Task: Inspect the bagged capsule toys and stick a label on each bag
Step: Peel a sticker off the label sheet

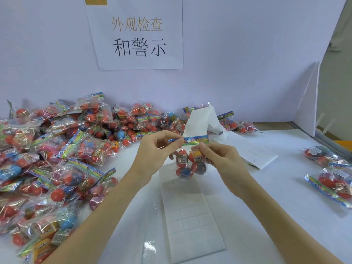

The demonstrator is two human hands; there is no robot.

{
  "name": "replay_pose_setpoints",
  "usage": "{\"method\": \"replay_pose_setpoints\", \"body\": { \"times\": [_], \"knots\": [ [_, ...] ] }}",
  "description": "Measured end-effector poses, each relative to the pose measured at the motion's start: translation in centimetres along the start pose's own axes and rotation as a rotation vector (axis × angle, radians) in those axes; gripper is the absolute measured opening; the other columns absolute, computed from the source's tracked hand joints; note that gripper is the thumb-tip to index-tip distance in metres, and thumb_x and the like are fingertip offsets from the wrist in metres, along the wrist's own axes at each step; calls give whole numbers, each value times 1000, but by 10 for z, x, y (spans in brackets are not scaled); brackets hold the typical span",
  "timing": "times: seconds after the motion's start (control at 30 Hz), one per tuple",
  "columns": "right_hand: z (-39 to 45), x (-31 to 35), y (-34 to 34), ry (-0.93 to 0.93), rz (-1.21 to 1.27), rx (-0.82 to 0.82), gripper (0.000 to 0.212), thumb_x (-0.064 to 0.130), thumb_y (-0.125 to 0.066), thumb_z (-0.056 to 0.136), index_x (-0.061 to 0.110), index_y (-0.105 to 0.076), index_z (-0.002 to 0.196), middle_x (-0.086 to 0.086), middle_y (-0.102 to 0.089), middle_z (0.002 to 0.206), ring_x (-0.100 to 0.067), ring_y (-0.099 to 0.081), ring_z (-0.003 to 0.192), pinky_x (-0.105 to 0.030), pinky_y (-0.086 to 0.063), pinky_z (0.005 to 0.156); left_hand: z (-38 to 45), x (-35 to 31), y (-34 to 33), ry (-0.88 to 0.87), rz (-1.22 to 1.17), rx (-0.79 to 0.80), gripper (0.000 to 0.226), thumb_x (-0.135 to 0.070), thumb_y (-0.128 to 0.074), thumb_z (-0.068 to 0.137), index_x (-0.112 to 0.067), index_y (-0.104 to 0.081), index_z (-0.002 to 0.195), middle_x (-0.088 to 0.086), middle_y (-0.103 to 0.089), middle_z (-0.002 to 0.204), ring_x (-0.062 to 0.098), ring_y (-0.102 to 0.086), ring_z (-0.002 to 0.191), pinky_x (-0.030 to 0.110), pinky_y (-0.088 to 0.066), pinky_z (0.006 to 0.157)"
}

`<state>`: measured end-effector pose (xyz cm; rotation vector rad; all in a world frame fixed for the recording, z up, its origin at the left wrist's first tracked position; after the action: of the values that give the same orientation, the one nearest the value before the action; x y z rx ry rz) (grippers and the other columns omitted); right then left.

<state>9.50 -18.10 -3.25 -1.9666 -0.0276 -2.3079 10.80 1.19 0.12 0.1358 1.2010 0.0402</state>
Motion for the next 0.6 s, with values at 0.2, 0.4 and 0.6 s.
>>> {"method": "replay_pose_setpoints", "body": {
  "times": [0.2, 0.4, 0.6],
  "knots": [
    [-2, 5, 1, 16, -1, -16, 28, 32, -62, 100, 12, -81, 107, -8, -80, 103, -17, -74, 93, -28, -57, 83, -1, 0, 2, -66, 35, -76, 17, -8, -77, 92, -25, -78, 91, -3, -74, 74, 11, -66, 58, 21, -52, 52],
    [-5, 10, -8, 13, -40, 93, 42, 42, -69, 89, 11, -74, 117, -9, -79, 105, -22, -72, 97, -28, -55, 77, 2, 9, 16, 10, -82, -165, 7, -10, -71, 97, -14, -75, 99, -2, -76, 84, 14, -73, 74, 24, -58, 72],
    [-8, 9, -14, -18, -44, 190, 31, 47, -74, 90, 20, -80, 102, -12, -78, 105, -28, -72, 98, -54, -54, 99, -3, 10, -6, 123, -24, 109, 20, -43, -69, 94, -27, -80, 91, -3, -73, 83, 11, -65, 75, 21, -53, 73]
  ]
}}
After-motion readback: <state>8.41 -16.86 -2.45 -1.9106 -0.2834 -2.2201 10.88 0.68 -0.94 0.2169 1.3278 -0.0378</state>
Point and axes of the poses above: each hand's wrist, its own z-axis towards the middle knuckle, its own y-axis out of the back of the hand, x = y × z, the point moved 8 cm from there along z, towards the middle knuckle
